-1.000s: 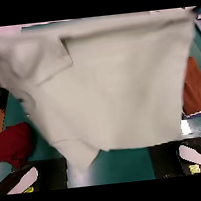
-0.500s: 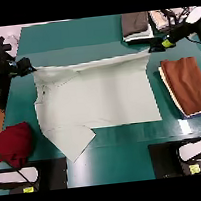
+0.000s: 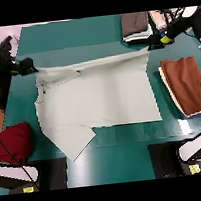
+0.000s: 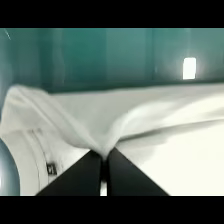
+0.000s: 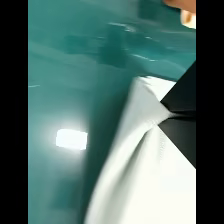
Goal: Fold the shirts.
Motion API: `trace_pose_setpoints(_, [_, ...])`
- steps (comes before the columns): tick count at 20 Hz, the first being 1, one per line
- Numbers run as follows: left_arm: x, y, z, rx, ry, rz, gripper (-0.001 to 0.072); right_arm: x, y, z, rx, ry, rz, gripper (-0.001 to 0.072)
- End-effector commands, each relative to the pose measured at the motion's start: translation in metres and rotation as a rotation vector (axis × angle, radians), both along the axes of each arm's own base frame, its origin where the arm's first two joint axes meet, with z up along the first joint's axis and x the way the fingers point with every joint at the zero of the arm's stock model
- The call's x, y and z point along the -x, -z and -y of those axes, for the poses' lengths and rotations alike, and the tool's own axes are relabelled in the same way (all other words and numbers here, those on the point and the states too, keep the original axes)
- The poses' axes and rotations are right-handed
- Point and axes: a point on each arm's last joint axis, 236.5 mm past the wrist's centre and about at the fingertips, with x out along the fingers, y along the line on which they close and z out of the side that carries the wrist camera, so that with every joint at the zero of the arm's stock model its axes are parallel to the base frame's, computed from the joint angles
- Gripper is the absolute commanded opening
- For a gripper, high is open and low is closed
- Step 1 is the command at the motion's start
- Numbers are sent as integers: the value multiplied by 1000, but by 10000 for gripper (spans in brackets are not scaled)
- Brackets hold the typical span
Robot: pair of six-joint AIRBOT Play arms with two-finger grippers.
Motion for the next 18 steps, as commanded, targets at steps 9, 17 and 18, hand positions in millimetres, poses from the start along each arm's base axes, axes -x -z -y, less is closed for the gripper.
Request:
trace_pose_setpoints(9, [73,71,9,32,10,-304,556,55,49,-10,-7,19,-96,315])
trace_pose_setpoints(17, [171,19,1,-137,-4,-300,429,87,-30,-17,-4,-23,6,380])
trace_pose_setpoints(18, [195,27,6,-132,-6,-319,469,88,-39,-20,-3,-28,31,380])
